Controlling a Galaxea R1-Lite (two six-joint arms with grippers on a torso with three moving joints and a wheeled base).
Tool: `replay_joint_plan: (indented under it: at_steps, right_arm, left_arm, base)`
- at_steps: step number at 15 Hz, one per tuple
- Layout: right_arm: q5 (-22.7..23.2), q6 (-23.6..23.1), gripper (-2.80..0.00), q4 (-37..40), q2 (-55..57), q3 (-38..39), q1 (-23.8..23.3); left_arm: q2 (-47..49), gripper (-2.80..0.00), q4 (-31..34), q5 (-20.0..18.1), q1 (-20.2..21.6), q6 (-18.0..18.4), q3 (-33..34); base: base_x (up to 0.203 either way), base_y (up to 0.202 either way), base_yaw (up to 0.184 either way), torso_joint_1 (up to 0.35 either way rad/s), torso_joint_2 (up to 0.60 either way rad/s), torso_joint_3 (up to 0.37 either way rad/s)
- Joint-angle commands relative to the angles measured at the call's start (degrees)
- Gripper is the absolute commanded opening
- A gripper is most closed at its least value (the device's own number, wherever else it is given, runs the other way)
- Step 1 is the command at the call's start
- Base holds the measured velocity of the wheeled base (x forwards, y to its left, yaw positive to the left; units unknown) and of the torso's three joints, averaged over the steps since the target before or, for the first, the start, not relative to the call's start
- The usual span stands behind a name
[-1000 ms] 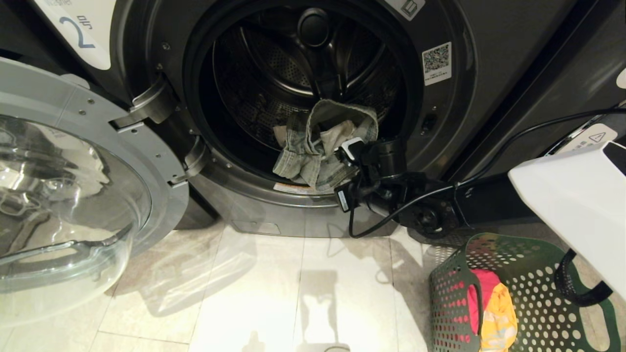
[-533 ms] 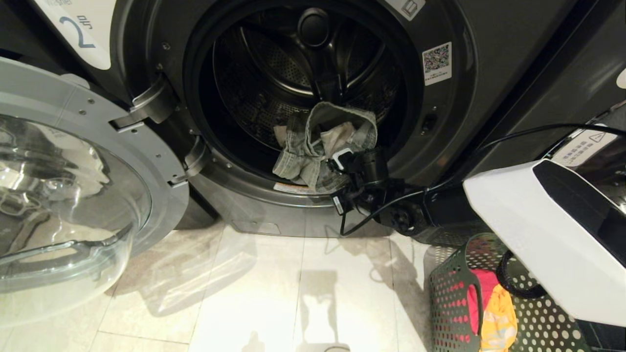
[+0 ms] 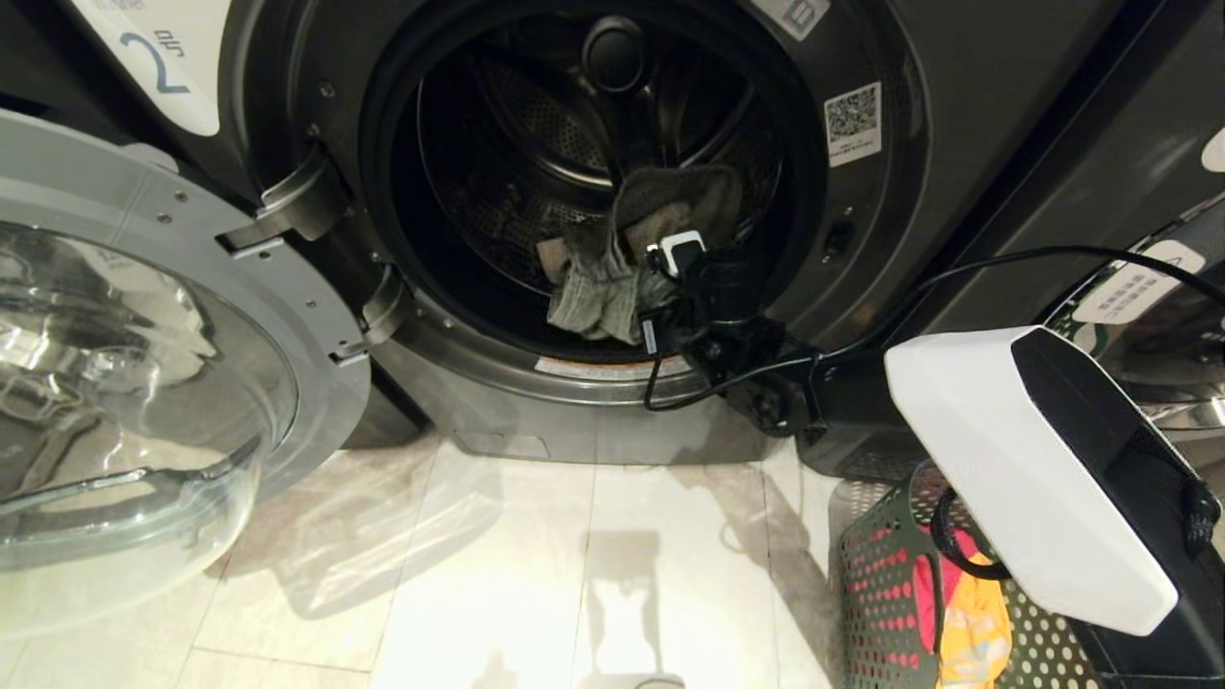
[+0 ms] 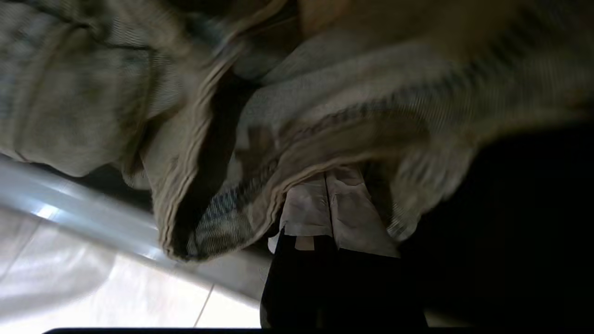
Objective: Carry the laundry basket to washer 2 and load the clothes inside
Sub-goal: Place the clothes into the washing machine
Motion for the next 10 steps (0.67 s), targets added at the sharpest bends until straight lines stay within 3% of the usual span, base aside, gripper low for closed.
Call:
replay_joint_plan:
  at_steps: [1,4,7,10]
  right_arm:
    - [-0.1,-0.3,-2.8,-4.8,-0.2,-0.4,0.3]
    - [-2.2,-2.1,-2.8,-13.2,0.4,-0.1,0.5]
    - [-2.9,-1.6,-2.8,-14.5,-1.7,0.9,1.1]
    - [-2.6,-1.0,-2.8,-14.6,-7.7,9.7,2.7]
  left_arm:
    - [0.0,-2.8,0.0,0.0,-0.1,0.0,0.6]
    - [0.0,-2.8,0.0,0.0,-0.1,0.0,0.6]
    - [0.0,-2.8,0.0,0.0,-0.1,0.0,0.6]
    - [-0.1,-2.8,0.0,0.0,-0.1,0.0,0.6]
  base:
    - [0.0,0.0,0.0,0.0,0.0,0.0]
    - [0.0,0.0,0.0,0.0,0.0,0.0]
    - [0.0,0.0,0.0,0.0,0.0,0.0]
    - [0.0,0.0,0.0,0.0,0.0,0.0]
